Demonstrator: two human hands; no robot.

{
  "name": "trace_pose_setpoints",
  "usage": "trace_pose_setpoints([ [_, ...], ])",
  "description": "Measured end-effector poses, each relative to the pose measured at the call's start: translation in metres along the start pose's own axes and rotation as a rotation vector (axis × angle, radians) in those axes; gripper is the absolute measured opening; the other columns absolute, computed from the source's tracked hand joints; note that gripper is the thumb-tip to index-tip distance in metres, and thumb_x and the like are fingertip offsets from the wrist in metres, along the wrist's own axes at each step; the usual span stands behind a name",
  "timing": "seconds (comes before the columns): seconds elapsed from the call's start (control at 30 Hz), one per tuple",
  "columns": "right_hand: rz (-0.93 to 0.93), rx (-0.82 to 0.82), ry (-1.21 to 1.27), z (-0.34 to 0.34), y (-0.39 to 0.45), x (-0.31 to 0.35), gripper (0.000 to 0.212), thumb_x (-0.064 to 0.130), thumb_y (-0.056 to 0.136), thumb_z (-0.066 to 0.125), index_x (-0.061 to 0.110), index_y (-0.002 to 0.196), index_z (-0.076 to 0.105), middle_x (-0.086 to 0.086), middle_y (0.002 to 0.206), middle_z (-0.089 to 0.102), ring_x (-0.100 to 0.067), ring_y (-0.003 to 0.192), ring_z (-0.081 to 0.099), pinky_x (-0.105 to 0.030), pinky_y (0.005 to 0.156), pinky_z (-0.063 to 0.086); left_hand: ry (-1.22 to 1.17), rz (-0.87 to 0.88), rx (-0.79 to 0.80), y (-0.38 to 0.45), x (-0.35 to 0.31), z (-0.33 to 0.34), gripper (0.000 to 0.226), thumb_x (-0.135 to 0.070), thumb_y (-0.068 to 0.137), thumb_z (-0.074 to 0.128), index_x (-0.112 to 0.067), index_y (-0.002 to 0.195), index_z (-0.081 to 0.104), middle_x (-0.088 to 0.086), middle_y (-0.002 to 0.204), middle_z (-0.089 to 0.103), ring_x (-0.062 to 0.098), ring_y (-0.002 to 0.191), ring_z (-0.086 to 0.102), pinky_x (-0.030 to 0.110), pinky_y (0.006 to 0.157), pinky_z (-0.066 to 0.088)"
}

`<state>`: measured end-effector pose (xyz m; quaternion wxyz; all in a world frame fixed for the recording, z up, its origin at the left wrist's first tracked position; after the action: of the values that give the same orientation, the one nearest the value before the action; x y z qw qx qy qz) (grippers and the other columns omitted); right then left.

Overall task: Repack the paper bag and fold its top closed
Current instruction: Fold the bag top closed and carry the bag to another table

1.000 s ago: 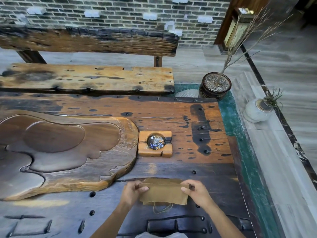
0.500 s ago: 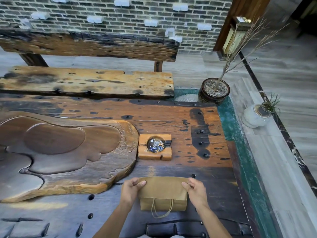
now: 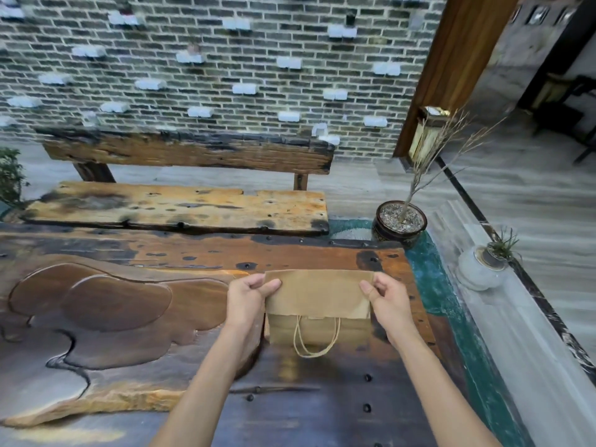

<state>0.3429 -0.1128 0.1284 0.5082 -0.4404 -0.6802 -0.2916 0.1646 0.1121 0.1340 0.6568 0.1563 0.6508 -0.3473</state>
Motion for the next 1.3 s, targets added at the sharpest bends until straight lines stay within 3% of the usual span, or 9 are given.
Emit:
trace_pose_setpoints([
  [0.03, -0.044, -0.019, 0.002, -0.006, 0.004, 0.02, 0.019, 0.015, 0.093, 0.062, 0.005, 0.078, 0.059, -0.012, 0.074, 0.068, -0.021, 0.072, 0.062, -0.039, 0.071, 0.05, -0.023, 0.038, -0.033, 0.001, -0.019, -0.003, 0.009, 0.003, 0.079, 0.073, -0.006, 0.079, 0.071, -0.016, 0.071, 0.072, 0.002, 0.07, 0.064, 0.009, 0.067, 0.05],
  [0.13, -0.197, -0.073, 0.021, -0.023, 0.008, 0.087, 0.02, 0.01, 0.094, 0.062, 0.003, 0.075, 0.06, -0.014, 0.068, 0.061, -0.012, 0.067, 0.052, -0.034, 0.064, 0.043, -0.082, 0.109, -0.059, 0.006, -0.066, -0.006, 0.047, -0.009, 0.074, 0.081, 0.002, 0.118, 0.065, 0.007, 0.114, 0.066, 0.018, 0.092, 0.064, 0.033, 0.08, 0.056],
  [0.37, -0.467, -0.166, 0.048, -0.062, 0.004, 0.215, 0.035, 0.007, 0.093, 0.063, 0.02, 0.062, 0.054, 0.015, 0.056, 0.055, 0.0, 0.057, 0.045, -0.023, 0.06, 0.04, -0.152, 0.333, -0.031, 0.0, -0.186, 0.001, 0.054, -0.008, 0.072, 0.082, 0.006, 0.12, 0.062, 0.004, 0.109, 0.063, 0.021, 0.109, 0.058, 0.036, 0.097, 0.044],
  [0.57, -0.662, -0.224, 0.077, -0.087, -0.008, 0.297, 0.028, 0.019, 0.092, 0.065, -0.008, 0.086, 0.063, -0.037, 0.088, 0.063, -0.044, 0.076, 0.062, -0.056, 0.073, 0.053, -0.171, 0.478, 0.019, -0.021, -0.273, 0.006, 0.034, -0.008, 0.069, 0.084, 0.0, 0.1, 0.073, 0.011, 0.1, 0.074, 0.026, 0.099, 0.068, 0.037, 0.088, 0.054],
  [0.73, -0.768, -0.196, 0.136, -0.099, -0.022, 0.343, 0.049, 0.034, 0.087, 0.069, -0.014, 0.087, 0.059, -0.042, 0.088, 0.058, -0.019, 0.074, 0.051, -0.038, 0.071, 0.045, -0.196, 0.552, 0.065, -0.039, -0.316, 0.011, 0.018, -0.01, 0.068, 0.085, -0.009, 0.084, 0.079, 0.007, 0.089, 0.078, 0.02, 0.081, 0.071, 0.031, 0.066, 0.055],
  [0.9, -0.801, -0.18, 0.126, -0.102, -0.036, 0.362, 0.028, 0.013, 0.093, 0.065, -0.013, 0.082, 0.059, -0.038, 0.081, 0.058, -0.018, 0.071, 0.05, -0.035, 0.069, 0.043, -0.198, 0.594, 0.051, -0.054, -0.332, 0.0, 0.069, -0.032, 0.049, 0.094, 0.0, 0.106, 0.072, 0.016, 0.114, 0.072, 0.031, 0.11, 0.067, 0.05, 0.1, 0.052],
  [1.03, -0.809, -0.152, 0.101, -0.089, -0.05, 0.37, 0.032, 0.007, 0.093, 0.065, 0.001, 0.063, 0.053, -0.009, 0.059, 0.045, -0.006, 0.06, 0.041, -0.023, 0.059, 0.036, -0.147, 0.61, -0.001, -0.075, -0.331, -0.018, 0.02, -0.012, 0.07, 0.084, -0.005, 0.088, 0.078, 0.011, 0.091, 0.078, 0.025, 0.088, 0.07, 0.041, 0.081, 0.055],
  [1.2, -0.802, -0.046, 0.211, -0.051, -0.061, 0.375, 0.017, 0.004, 0.092, 0.065, -0.011, 0.083, 0.065, -0.029, 0.073, 0.059, -0.024, 0.068, 0.055, -0.038, 0.068, 0.048, -0.146, 0.645, -0.158, -0.105, -0.324, -0.072, 0.064, -0.031, 0.054, 0.092, 0.001, 0.105, 0.072, 0.019, 0.109, 0.073, 0.031, 0.102, 0.07, 0.033, 0.074, 0.054],
  [1.3, -0.801, 0.058, 0.228, -0.013, -0.078, 0.384, 0.015, 0.004, 0.092, 0.064, 0.011, 0.082, 0.073, -0.01, 0.078, 0.073, -0.011, 0.072, 0.066, -0.029, 0.07, 0.055, -0.125, 0.632, -0.259, -0.13, -0.317, -0.113, 0.046, -0.023, 0.061, 0.09, -0.002, 0.099, 0.075, 0.015, 0.102, 0.075, 0.028, 0.094, 0.069, 0.039, 0.069, 0.055],
])
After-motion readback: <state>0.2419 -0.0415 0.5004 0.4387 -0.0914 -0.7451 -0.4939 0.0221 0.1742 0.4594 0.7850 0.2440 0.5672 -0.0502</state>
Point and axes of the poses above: each hand's wrist, its own y-axis towards the middle knuckle, its own z-axis out of the palm, x = y × z, the point moved 10 cm from there along y, towards the middle knuckle
